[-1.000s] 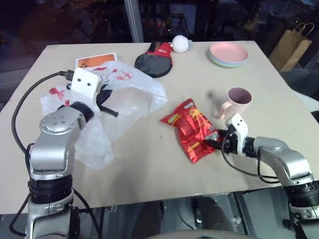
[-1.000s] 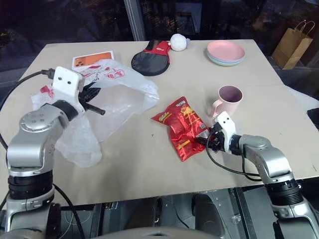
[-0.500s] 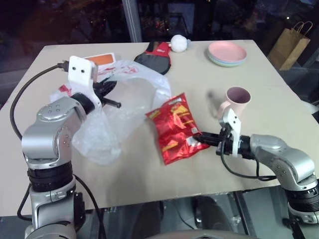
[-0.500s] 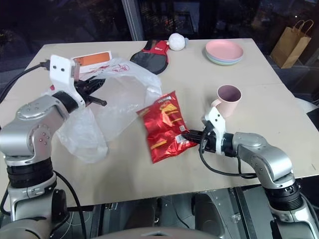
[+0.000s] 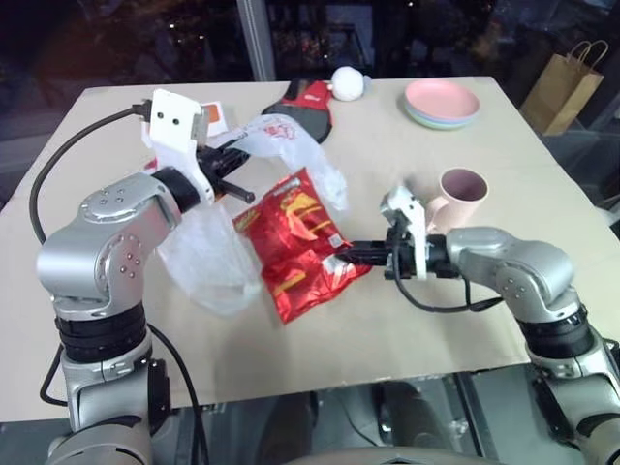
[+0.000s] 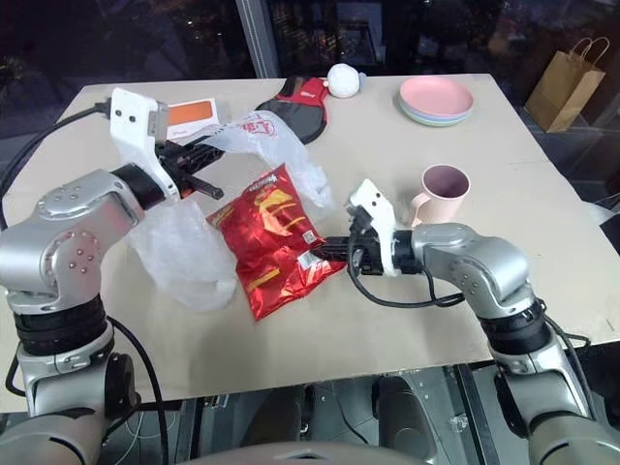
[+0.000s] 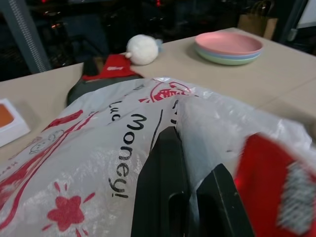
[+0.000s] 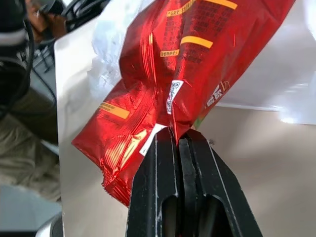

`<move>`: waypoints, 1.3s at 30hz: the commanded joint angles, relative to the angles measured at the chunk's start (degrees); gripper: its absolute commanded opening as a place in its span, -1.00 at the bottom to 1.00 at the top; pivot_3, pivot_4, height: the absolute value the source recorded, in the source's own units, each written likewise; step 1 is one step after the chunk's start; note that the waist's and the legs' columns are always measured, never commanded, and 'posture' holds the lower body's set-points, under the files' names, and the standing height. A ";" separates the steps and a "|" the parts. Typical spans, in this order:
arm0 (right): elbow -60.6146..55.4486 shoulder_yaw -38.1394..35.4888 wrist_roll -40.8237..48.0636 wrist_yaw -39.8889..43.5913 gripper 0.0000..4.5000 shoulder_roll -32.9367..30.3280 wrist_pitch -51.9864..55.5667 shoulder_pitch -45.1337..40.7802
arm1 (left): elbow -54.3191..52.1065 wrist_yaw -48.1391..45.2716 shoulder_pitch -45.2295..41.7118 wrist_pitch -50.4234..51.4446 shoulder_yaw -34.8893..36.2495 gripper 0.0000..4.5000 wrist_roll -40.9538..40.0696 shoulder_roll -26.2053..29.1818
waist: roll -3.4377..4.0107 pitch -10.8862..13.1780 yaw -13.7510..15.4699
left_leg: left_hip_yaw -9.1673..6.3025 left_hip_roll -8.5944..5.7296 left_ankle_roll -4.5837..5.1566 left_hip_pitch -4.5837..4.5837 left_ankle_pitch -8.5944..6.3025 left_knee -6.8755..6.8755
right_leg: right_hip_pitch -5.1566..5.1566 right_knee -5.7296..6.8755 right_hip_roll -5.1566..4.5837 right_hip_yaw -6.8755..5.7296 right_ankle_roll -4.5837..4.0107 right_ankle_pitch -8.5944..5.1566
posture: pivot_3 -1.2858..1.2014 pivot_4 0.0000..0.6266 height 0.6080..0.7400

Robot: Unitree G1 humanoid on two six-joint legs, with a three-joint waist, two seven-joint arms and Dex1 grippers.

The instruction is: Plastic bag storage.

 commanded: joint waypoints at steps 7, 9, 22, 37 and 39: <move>7.00 4.57 -4.33 6.81 -0.97 1.72 -4.02 -5.60 | -4.14 0.50 1.14 -0.20 1.36 -1.00 -1.04 1.73 | 0.00 0.01 -0.01 | -0.01 0.00 0.00 -0.01 0.00 -0.01 | -0.01 0.00 0.00 -0.01 -0.01 0.00 | 0.03 -0.52 1.00; 5.45 4.38 -3.66 9.50 -0.97 0.41 -4.21 -5.46 | -2.67 1.37 1.22 -1.46 1.37 -1.00 0.58 2.50 | 0.00 0.01 -0.02 | -0.02 0.00 0.00 -0.01 0.00 -0.02 | -0.01 0.00 0.00 -0.02 -0.01 0.01 | 0.03 -0.52 1.00; 18.98 3.26 -9.61 7.39 -0.97 7.09 -7.66 -9.34 | -6.04 -1.43 4.67 -0.02 1.56 -1.00 -4.28 3.47 | 0.04 0.06 -0.25 | 0.00 0.00 -0.01 0.01 0.00 -0.05 | -0.09 0.08 0.00 0.01 -0.02 0.01 | 0.03 -0.52 1.00; 39.08 -10.99 -11.82 -18.13 -0.97 33.00 -8.00 -19.83 | -13.92 5.98 7.50 7.43 0.15 -1.00 -10.44 -3.19 | 0.07 0.08 -0.58 | -0.06 -0.04 -0.01 -0.01 0.00 -0.12 | -0.18 0.21 0.00 0.00 -0.05 0.02 | 0.03 -0.52 1.00; 45.21 -10.09 -13.62 -18.02 -0.74 38.95 -14.66 -21.83 | -14.41 7.90 7.05 8.95 0.06 -1.00 -11.89 -5.90 | 0.07 0.08 -0.49 | -0.08 -0.04 -0.01 0.01 0.00 -0.15 | -0.19 0.23 0.01 -0.02 -0.06 0.01 | 0.03 -0.52 1.00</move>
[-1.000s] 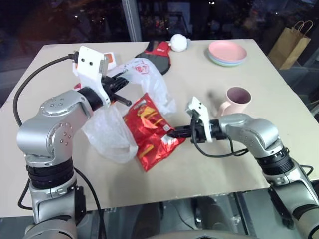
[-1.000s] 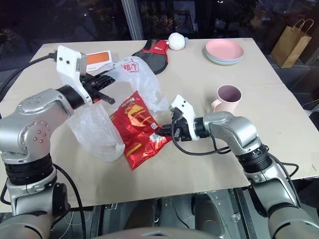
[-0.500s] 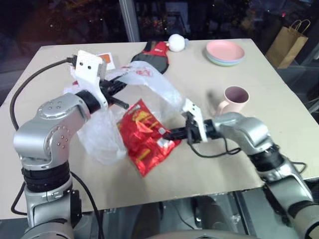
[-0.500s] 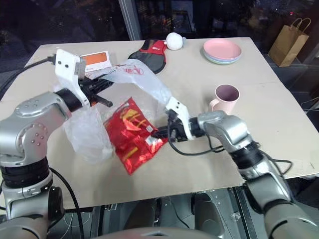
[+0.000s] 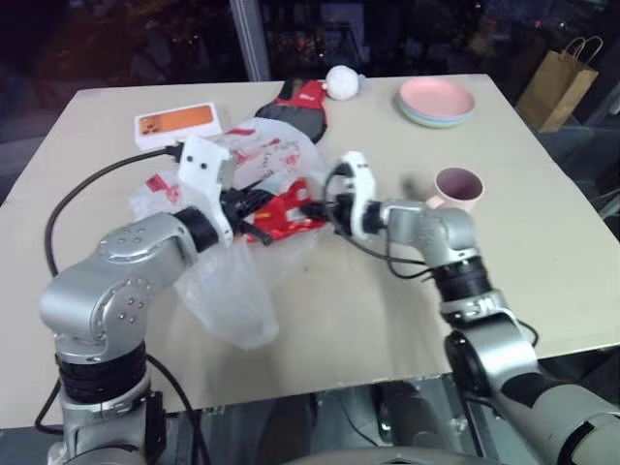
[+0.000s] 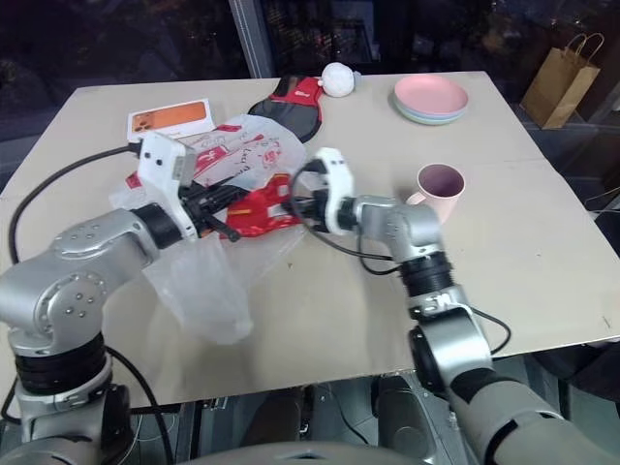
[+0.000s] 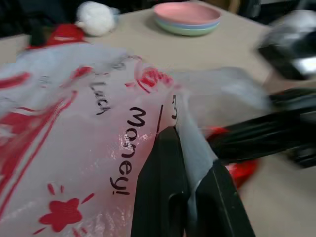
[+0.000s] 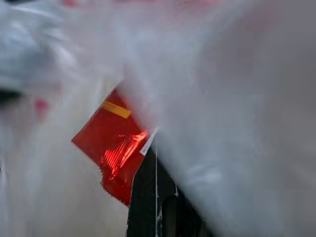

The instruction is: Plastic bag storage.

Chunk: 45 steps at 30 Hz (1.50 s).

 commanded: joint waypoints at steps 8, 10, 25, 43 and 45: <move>-2.45 8.12 -5.05 -0.26 0.65 3.52 -13.03 2.75 | 0.77 8.01 -3.25 3.18 6.27 -1.00 -3.57 -5.58 | 0.00 0.01 0.41 | -0.13 -0.12 -0.01 -0.10 0.00 -0.04 | 0.03 -0.12 -0.14 -0.14 0.00 0.00 | 0.03 -0.52 1.00; -6.90 7.14 -2.99 0.54 0.65 1.73 -11.07 4.77 | 2.03 9.34 -3.92 3.15 7.69 -1.00 -3.82 -6.46 | 0.00 0.01 0.43 | -0.12 -0.09 -0.01 -0.06 0.00 -0.10 | 0.03 -0.11 -0.10 -0.14 -0.02 -0.01 | 0.03 -0.52 1.00; -51.21 6.33 -11.16 -4.16 0.98 -22.29 -7.20 26.75 | 15.80 11.45 -9.17 -6.49 5.20 -1.00 2.10 -7.61 | -0.01 0.01 0.61 | -0.21 -0.14 -0.01 -0.07 0.00 -0.16 | 0.05 -0.13 -0.16 -0.25 -0.08 -0.08 | 0.03 -0.52 1.00; -49.89 -5.75 -13.18 -17.89 0.87 -19.52 -1.04 37.31 | 21.07 8.96 -12.42 -10.45 1.23 -1.00 5.21 -7.54 | -0.02 0.00 0.65 | -0.10 -0.15 -0.01 -0.06 0.00 -0.09 | 0.07 -0.18 -0.16 -0.12 0.09 -0.18 | 0.03 -0.52 1.00; -47.07 -5.54 -13.52 -17.49 0.59 -19.39 -3.55 36.07 | 20.79 9.09 -12.36 -10.35 1.48 -1.00 5.28 -7.22 | -0.02 0.00 0.66 | -0.10 -0.15 -0.01 -0.08 0.00 -0.10 | 0.07 -0.19 -0.16 -0.12 0.01 -0.14 | 0.03 -0.52 1.00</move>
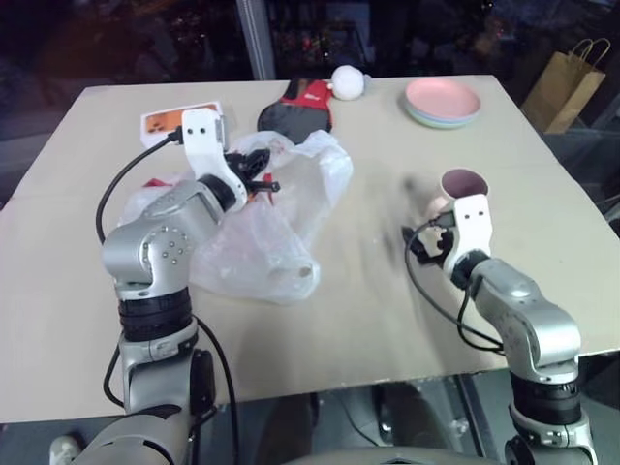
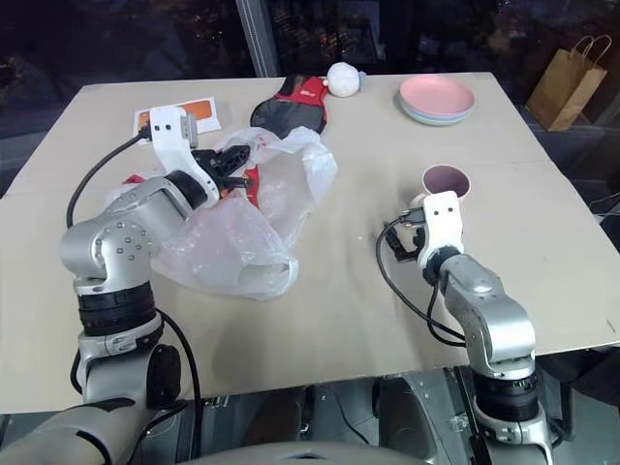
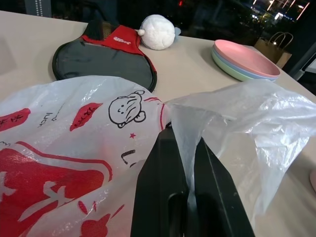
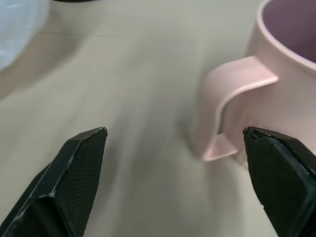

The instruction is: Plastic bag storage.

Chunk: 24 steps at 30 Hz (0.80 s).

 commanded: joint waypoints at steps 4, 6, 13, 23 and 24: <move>4.56 -0.18 -0.61 1.88 -0.26 -0.20 -7.45 -2.85 | -2.70 0.21 -0.78 -0.53 1.44 -1.00 -0.14 1.01 | 0.00 0.00 -0.02 | 0.00 0.00 0.00 -0.01 0.00 -0.02 | -0.01 -0.02 0.00 0.01 0.00 0.00 | 0.03 -0.52 1.00; 5.74 0.19 -0.91 2.90 -0.77 -0.61 -9.65 -3.08 | -3.15 0.39 -0.49 -0.38 1.58 -1.00 -0.25 1.02 | 0.00 0.00 -0.01 | 0.00 0.00 0.00 -0.01 0.00 -0.02 | 0.00 -0.03 0.00 0.01 0.01 -0.01 | 0.03 -0.52 1.00; 3.63 3.69 2.91 13.64 -0.97 -3.02 -14.52 -2.15 | -4.05 0.51 0.13 0.31 2.34 -1.00 -0.59 0.99 | 0.01 0.01 -0.03 | 0.00 0.00 0.00 -0.01 0.00 -0.03 | 0.00 -0.03 0.00 0.01 0.01 -0.01 | 0.03 -0.52 1.00; 4.57 14.94 16.82 33.94 -0.97 0.03 -12.34 -12.49 | -4.88 -6.81 -1.89 5.33 4.29 -1.00 -6.70 6.25 | -0.03 0.04 -0.18 | -0.04 0.02 0.00 0.02 0.00 0.03 | 0.02 0.00 0.03 -0.03 0.13 -0.07 | 0.03 -0.52 1.00; 8.39 15.49 16.05 34.62 -0.97 1.57 -13.88 -14.52 | -5.16 -7.62 -2.14 6.07 4.77 -1.00 -7.92 6.98 | -0.02 0.04 -0.23 | -0.03 0.02 0.00 0.03 0.00 0.06 | 0.02 0.01 0.03 -0.02 0.17 -0.09 | 0.03 -0.52 1.00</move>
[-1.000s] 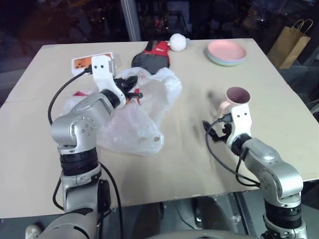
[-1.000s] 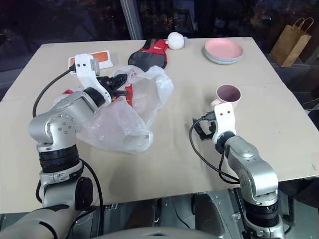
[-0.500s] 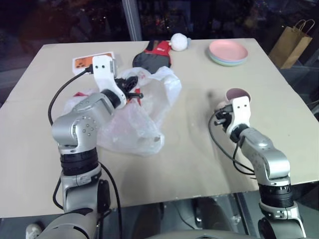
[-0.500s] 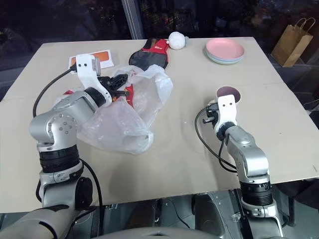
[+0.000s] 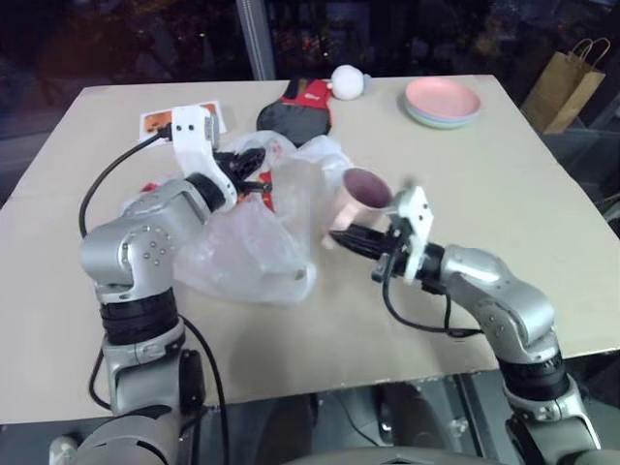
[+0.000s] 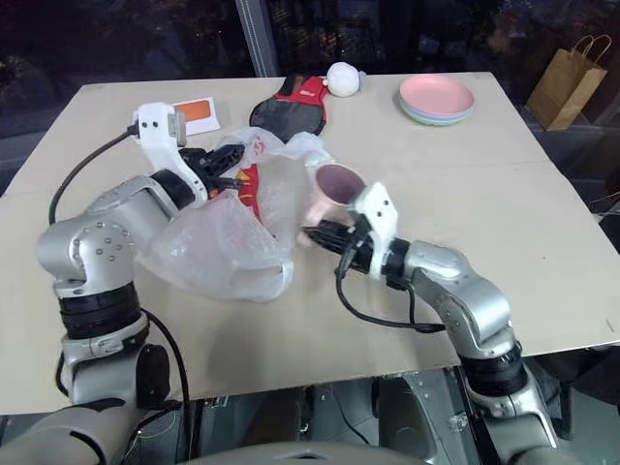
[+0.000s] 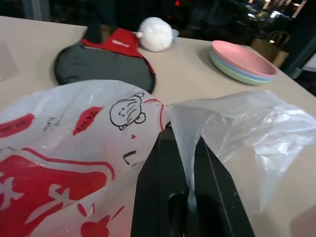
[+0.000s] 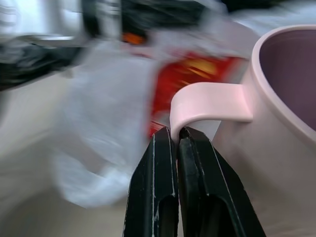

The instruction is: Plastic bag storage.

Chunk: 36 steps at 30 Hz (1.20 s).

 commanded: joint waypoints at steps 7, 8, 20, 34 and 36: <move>29.29 3.35 -1.85 11.55 -0.97 12.11 -11.93 -14.76 | -6.19 -3.57 -1.32 4.67 4.77 -1.00 -8.40 5.55 | 0.02 0.01 0.30 | -0.02 0.03 -0.01 -0.02 0.00 -0.04 | -0.01 0.02 0.01 -0.04 -0.18 0.09 | 0.03 -0.52 1.00; 32.05 3.37 -2.10 12.41 -0.97 13.16 -12.53 -16.15 | -6.65 -3.01 -1.26 5.01 5.46 -1.00 -8.80 5.61 | 0.02 0.03 0.15 | -0.01 0.03 -0.02 -0.04 0.00 -0.03 | -0.01 0.00 0.00 -0.04 -0.18 0.09 | 0.03 -0.52 1.00; 65.26 -1.81 -4.41 18.74 -0.97 26.60 -24.01 -34.91 | -12.94 -0.67 0.12 11.92 11.77 -1.00 -21.40 8.11 | 0.05 0.10 0.13 | -0.03 0.04 -0.17 -0.04 -0.08 -0.11 | -0.12 0.08 -0.01 -0.06 -0.20 0.10 | 0.03 -0.52 1.00; 86.74 -5.51 -16.12 3.98 -0.53 30.58 -36.33 -44.90 | -13.50 3.87 3.67 9.11 10.20 -1.00 -25.71 9.64 | 0.08 0.13 -0.07 | -0.01 0.03 -0.22 -0.03 -0.10 -0.24 | -0.19 0.09 -0.02 -0.03 -0.28 0.06 | 0.03 -0.52 1.00; 84.11 -4.42 -18.31 1.69 -0.11 30.05 -39.19 -43.49 | -11.96 4.28 3.65 7.51 9.37 -1.00 -24.22 8.99 | 0.09 0.14 -0.08 | -0.01 0.03 -0.23 -0.03 -0.10 -0.26 | -0.21 0.09 0.00 -0.03 -0.28 0.06 | 0.03 -0.52 1.00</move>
